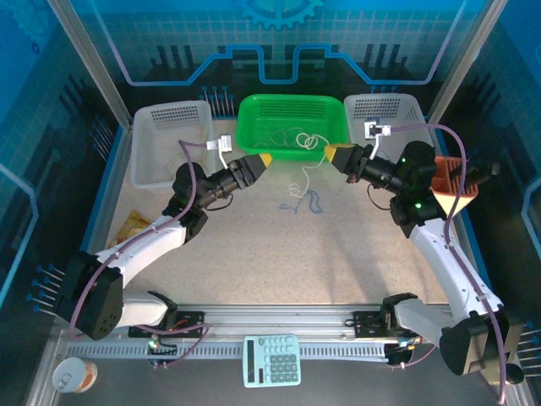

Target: Untangle the cables

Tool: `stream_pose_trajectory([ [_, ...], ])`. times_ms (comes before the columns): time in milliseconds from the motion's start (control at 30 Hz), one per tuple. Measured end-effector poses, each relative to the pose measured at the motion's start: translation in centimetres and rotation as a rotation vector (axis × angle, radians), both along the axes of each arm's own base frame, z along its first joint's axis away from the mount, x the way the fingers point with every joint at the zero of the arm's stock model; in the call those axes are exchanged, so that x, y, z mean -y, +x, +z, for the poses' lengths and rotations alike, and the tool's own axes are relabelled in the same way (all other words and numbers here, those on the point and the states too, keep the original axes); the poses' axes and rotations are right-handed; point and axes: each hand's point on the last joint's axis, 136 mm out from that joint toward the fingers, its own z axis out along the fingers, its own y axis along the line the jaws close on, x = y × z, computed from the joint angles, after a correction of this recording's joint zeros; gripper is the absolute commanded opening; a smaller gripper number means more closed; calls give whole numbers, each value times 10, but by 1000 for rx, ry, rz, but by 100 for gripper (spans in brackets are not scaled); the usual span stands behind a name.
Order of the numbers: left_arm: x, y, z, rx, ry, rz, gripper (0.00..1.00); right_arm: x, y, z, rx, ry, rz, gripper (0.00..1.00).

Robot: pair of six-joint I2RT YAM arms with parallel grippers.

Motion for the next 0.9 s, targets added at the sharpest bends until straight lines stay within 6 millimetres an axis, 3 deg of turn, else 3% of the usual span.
stream_pose_trajectory([
  [200,8,-6,23,50,-59,-44,49,-27,-8,-9,-23,-5,76,0],
  [467,9,-5,24,54,-70,-47,37,-55,-15,-18,-37,-11,140,0],
  [633,9,-4,24,56,-72,-43,30,-62,-15,-22,-46,-15,153,0],
  [900,9,-3,21,51,-70,-36,9,-61,-13,-22,-37,-18,137,0],
])
